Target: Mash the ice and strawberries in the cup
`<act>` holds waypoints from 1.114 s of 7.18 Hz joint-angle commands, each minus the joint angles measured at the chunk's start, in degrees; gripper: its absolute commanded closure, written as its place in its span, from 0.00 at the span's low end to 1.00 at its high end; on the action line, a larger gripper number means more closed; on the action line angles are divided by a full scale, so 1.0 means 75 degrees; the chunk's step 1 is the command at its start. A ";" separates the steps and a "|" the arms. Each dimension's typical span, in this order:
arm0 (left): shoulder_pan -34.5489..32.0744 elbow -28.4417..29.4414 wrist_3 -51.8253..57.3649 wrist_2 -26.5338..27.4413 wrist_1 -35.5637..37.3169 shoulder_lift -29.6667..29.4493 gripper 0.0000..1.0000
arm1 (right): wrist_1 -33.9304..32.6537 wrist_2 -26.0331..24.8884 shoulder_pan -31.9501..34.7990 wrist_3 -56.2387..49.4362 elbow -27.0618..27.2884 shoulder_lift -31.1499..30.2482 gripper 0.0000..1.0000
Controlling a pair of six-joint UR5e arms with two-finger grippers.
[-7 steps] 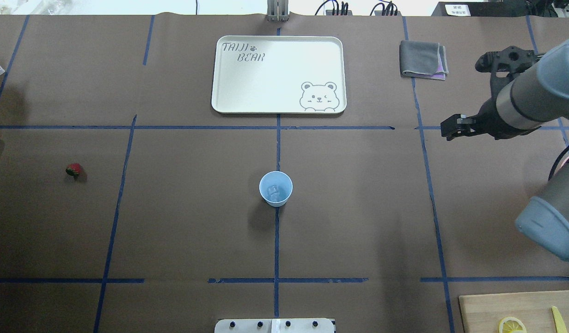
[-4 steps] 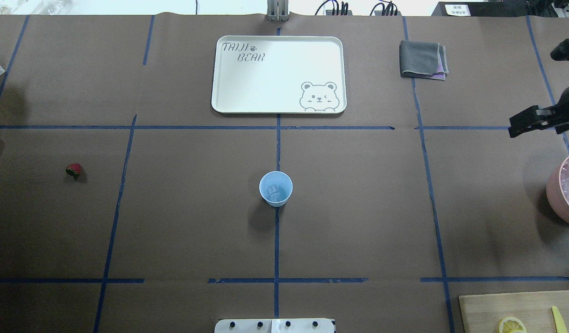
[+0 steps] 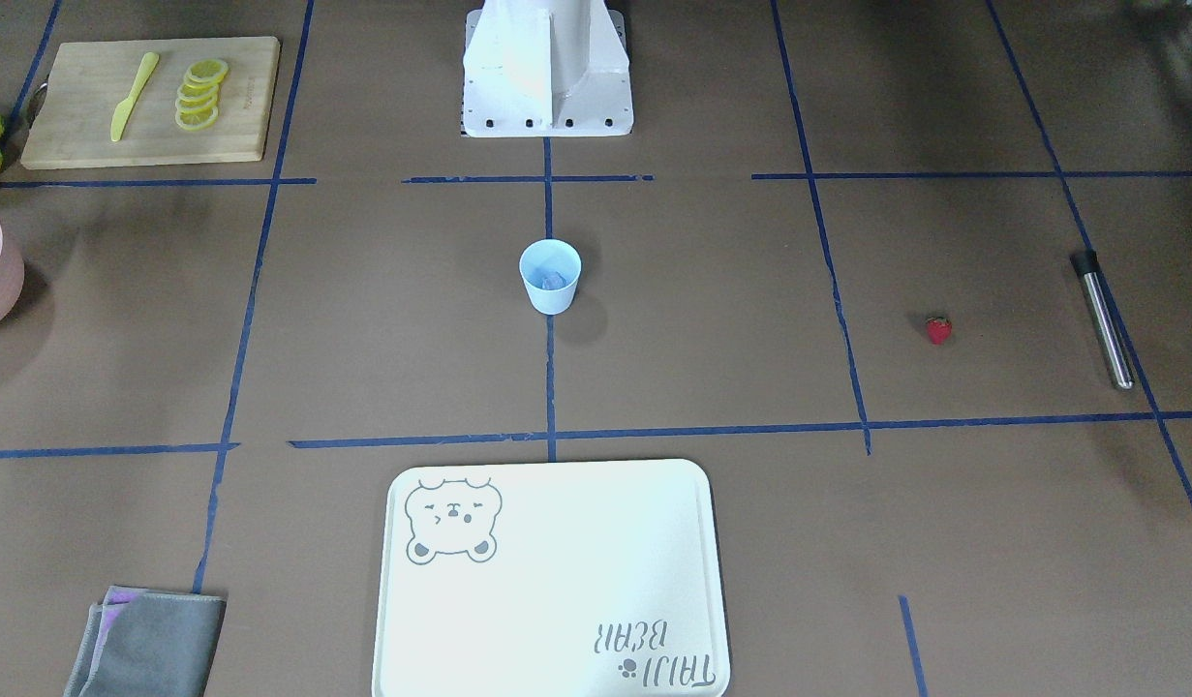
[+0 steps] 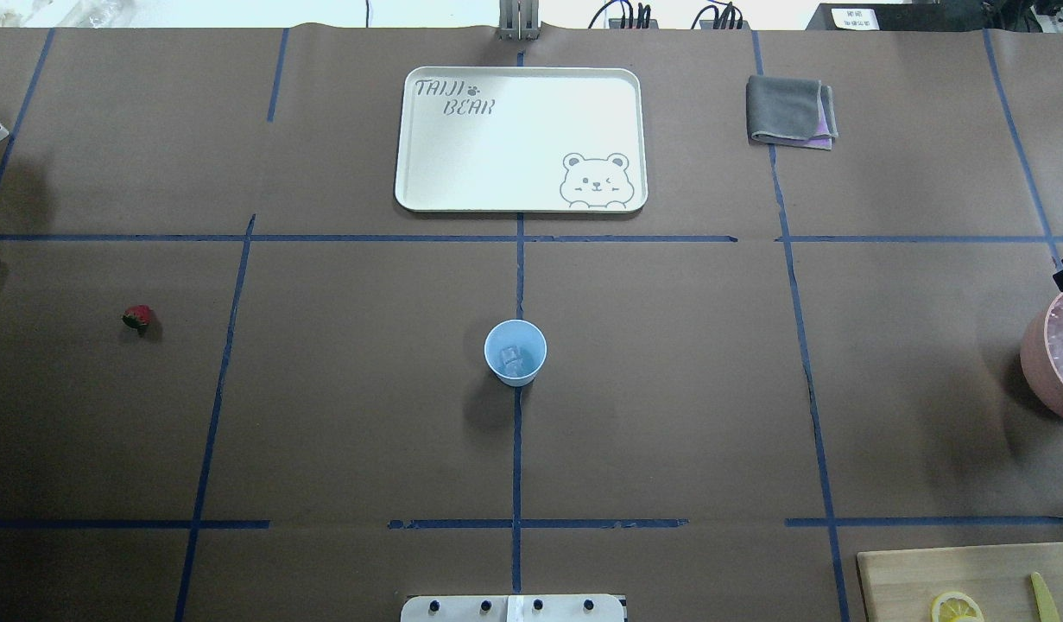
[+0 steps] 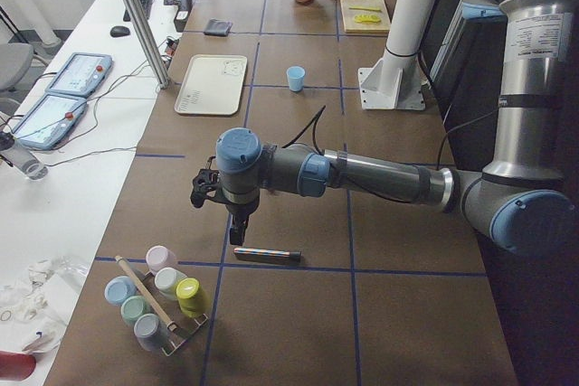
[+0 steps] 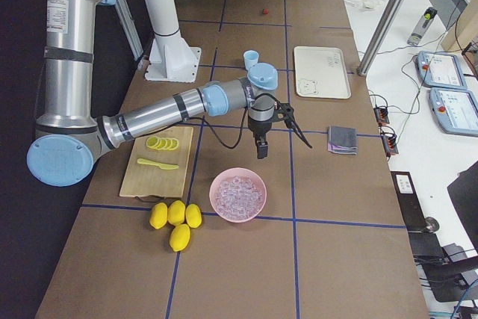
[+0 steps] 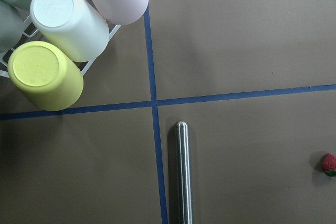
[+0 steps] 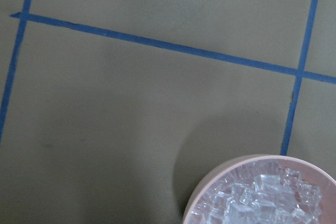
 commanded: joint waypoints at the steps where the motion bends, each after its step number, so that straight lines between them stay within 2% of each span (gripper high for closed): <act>1: 0.0012 0.0000 0.0000 0.0000 -0.0002 0.0000 0.00 | 0.2208 0.0020 0.0023 -0.0014 -0.0956 -0.0716 0.01; 2: 0.0000 -0.0012 0.0000 0.0000 -0.0002 0.0000 0.00 | 0.2776 0.0032 0.0023 -0.0013 -0.1391 -0.0788 0.01; 4: 0.0012 -0.0023 0.0000 0.0000 -0.0002 0.0000 0.00 | 0.2794 0.0114 0.0023 -0.0072 -0.1606 -0.0835 0.08; 5: 0.0000 -0.0023 0.0000 0.0000 -0.0013 0.0000 0.00 | 0.2735 0.0300 0.0011 -0.0084 -0.1699 -0.0870 0.08; 8: 0.0000 -0.0035 0.0000 0.0000 -0.0002 0.0000 0.00 | 0.2676 0.0407 -0.0035 -0.0119 -0.1700 -0.1256 0.15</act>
